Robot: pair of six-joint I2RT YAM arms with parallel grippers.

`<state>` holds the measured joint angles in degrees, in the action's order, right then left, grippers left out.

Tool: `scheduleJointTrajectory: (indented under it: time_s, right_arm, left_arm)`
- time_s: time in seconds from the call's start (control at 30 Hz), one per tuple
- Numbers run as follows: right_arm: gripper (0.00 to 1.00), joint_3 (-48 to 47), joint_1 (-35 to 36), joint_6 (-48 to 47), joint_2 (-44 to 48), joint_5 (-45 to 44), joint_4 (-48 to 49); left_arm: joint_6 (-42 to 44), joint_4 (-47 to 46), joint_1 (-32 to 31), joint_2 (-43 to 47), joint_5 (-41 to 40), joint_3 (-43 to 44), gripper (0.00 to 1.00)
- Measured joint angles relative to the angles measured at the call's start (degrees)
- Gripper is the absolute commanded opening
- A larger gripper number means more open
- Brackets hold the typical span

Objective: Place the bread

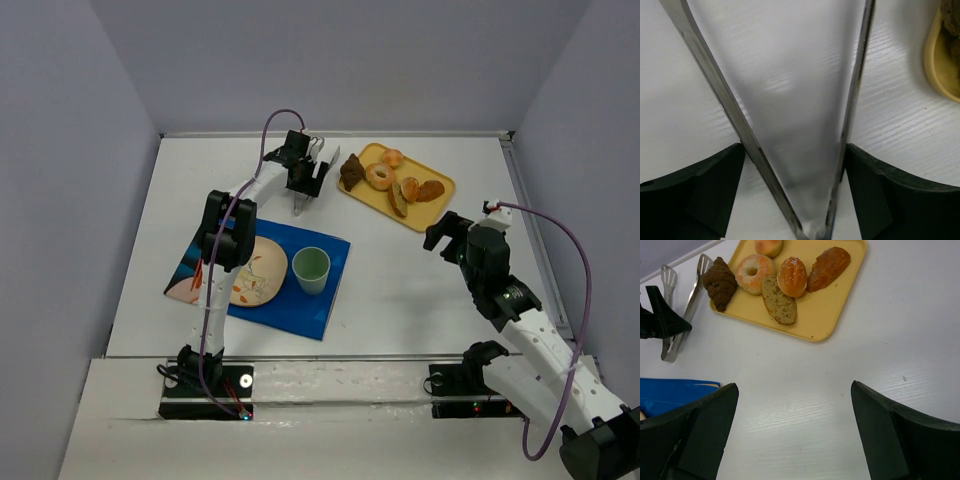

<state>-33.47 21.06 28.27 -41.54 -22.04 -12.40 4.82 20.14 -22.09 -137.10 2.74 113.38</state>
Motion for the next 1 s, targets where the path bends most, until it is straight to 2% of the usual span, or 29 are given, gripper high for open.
scheduleJointTrajectory:
  time_s: [0.13,0.23,0.43,0.5,0.73,0.83,1.0]
  right_arm:
    - [1.0,0.0,0.0,0.0,0.0,-0.2,0.0]
    - [0.99,0.0,0.0,0.0,0.3,-0.3,0.0]
    - [0.99,0.0,0.0,0.0,0.9,-0.6,0.0]
    - [0.99,0.0,0.0,0.0,1.2,-0.6,-0.1]
    - [0.99,0.3,0.0,0.0,2.1,-0.7,-0.2]
    - [0.99,0.3,0.0,0.0,2.6,-0.7,-0.2]
    - [0.99,0.3,0.0,0.0,2.9,-0.7,-0.2]
  left_arm:
    - [0.0,0.0,0.0,0.0,-0.2,0.0,0.55]
    - [0.2,0.0,0.0,0.0,0.0,0.0,0.5]
    - [0.3,-0.1,0.0,0.0,-0.1,0.0,0.48]
    - [0.2,0.2,0.0,0.0,-0.6,0.1,0.43]
    - [-1.1,2.9,0.0,2.4,-1.5,1.6,0.44]
    - [-2.4,3.4,0.0,7.3,-1.7,1.6,0.45]
    - [-5.2,1.1,-0.3,21.7,-1.8,-2.0,0.45]
